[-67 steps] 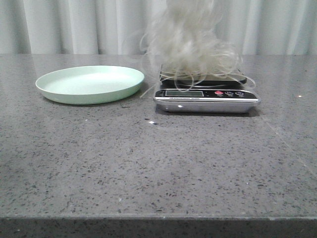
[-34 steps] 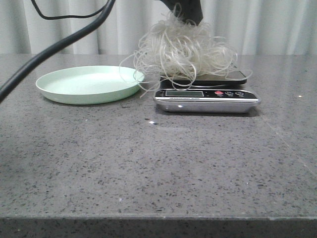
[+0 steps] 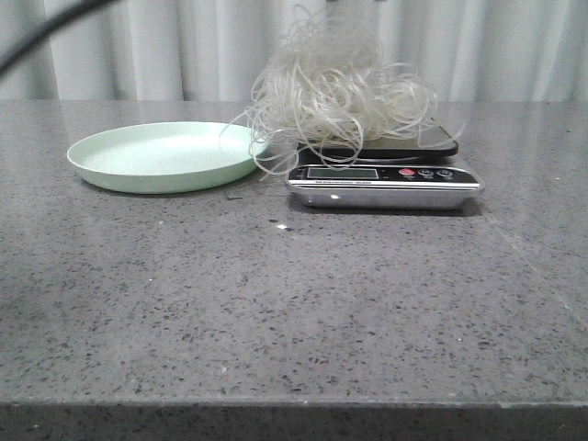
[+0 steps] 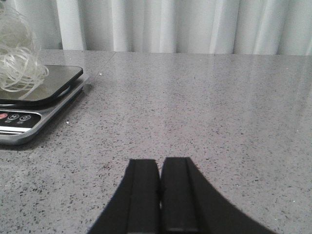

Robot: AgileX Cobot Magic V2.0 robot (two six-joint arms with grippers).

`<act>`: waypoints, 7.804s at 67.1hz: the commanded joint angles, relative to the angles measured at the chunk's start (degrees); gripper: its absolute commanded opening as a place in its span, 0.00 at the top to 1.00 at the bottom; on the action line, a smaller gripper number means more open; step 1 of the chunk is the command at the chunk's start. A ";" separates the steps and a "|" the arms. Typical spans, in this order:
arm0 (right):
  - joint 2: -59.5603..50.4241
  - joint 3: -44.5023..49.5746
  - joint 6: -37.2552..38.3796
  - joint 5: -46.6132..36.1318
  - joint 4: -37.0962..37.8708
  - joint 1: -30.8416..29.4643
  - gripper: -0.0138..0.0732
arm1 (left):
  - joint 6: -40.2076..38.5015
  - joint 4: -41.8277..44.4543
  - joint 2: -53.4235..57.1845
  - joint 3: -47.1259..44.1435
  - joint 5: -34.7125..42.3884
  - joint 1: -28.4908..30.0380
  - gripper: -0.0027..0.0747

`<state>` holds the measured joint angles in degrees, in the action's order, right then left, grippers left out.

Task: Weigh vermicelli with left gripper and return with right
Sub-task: 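Lower the vermicelli onto the scale pan and open the left gripper, then withdraw the left gripper and let the vermicelli rest on the scale, then lower the right gripper into the vermicelli on the scale and close, then lift the vermicelli with the right gripper and carry it over the plate, then lower the vermicelli onto the green plate and open the right gripper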

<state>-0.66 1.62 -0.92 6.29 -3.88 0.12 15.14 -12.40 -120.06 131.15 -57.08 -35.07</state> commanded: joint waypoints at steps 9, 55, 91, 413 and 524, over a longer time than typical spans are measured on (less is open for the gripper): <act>-0.85 -0.47 -0.09 -4.76 0.39 -0.36 0.67 | -0.56 -0.99 4.63 6.98 -1.92 0.08 0.21; -0.85 -0.47 -0.09 -5.78 0.39 -0.36 0.67 | -6.58 12.40 18.44 8.95 -12.53 11.68 0.51; -0.85 -0.47 -0.09 -5.78 0.39 -0.36 0.67 | -6.58 12.40 33.31 -16.21 -0.39 20.06 0.78; 83.12 -82.19 -9.17 23.37 13.38 33.33 0.67 | -11.27 9.47 108.67 -106.44 40.44 33.71 0.79; 111.11 -112.90 -9.17 32.89 2.75 40.29 0.25 | -11.27 9.47 108.67 -106.44 40.44 33.71 0.79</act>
<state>114.09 -109.11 -9.54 41.59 -0.91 40.65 4.22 -2.28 -10.84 23.18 -21.19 -1.45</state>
